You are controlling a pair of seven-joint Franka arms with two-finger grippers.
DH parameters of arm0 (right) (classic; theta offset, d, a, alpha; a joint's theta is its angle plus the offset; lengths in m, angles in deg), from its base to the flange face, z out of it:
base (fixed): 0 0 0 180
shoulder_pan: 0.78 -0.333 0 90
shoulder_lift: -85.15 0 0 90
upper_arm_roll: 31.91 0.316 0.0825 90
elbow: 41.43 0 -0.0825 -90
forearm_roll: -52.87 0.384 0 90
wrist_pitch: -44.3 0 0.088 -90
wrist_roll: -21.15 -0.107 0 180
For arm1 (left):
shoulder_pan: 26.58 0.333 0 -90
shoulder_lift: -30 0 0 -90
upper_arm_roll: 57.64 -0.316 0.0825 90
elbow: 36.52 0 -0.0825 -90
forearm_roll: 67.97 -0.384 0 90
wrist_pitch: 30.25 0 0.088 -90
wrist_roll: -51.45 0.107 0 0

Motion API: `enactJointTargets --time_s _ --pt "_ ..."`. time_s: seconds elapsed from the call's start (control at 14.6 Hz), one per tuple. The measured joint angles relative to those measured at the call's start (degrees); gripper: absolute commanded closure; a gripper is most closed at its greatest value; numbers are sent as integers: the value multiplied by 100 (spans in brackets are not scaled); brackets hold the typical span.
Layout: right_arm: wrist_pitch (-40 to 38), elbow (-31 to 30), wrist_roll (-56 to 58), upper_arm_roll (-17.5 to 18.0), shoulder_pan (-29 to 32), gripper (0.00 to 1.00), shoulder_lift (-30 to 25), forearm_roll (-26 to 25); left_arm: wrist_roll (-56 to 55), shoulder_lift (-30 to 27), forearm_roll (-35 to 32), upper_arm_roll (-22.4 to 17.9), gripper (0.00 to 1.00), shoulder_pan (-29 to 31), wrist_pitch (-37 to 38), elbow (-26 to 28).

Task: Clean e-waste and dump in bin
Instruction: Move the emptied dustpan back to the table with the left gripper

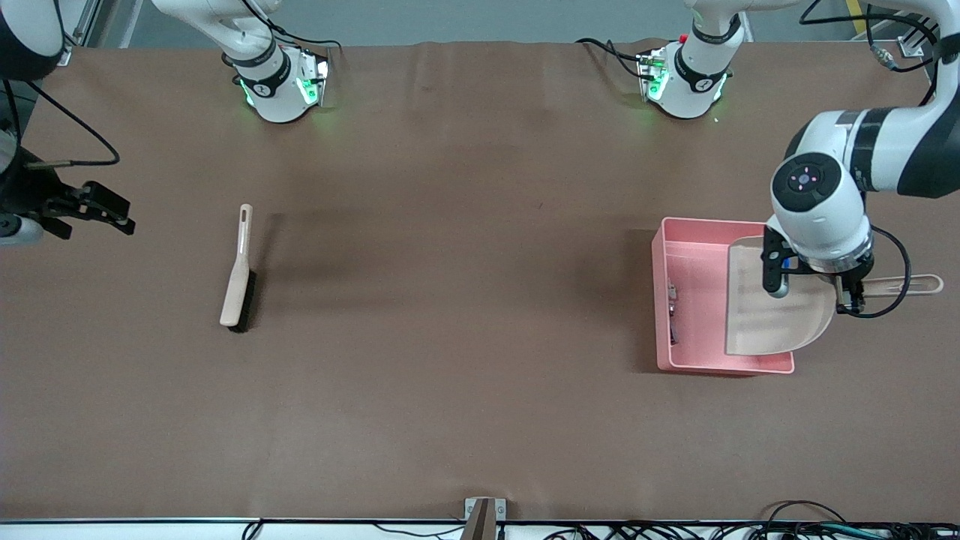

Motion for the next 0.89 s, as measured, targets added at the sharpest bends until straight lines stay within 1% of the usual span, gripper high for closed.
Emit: enactJointTargets --time_s 0.21,0.41,0.55,0.69,0.89 --pt "-75 180 1 30 -5 0 1 -147 -580 -8 617 201 100 -269 3 -282" --pt "-353 402 -4 105 -83 0 1 -257 -1253 85 1330 373 100 -471 2 -307" --pt "-502 556 -7 121 -96 0 0 -257 -1717 292 1708 534 100 -578 -22 -309" --pt "-679 618 -8 114 -93 0 1 -258 -2366 577 1807 758 100 -721 -141 -317" --pt "-704 624 -14 68 -57 0 1 -256 -3380 1035 1816 1125 100 -1029 -290 -351"
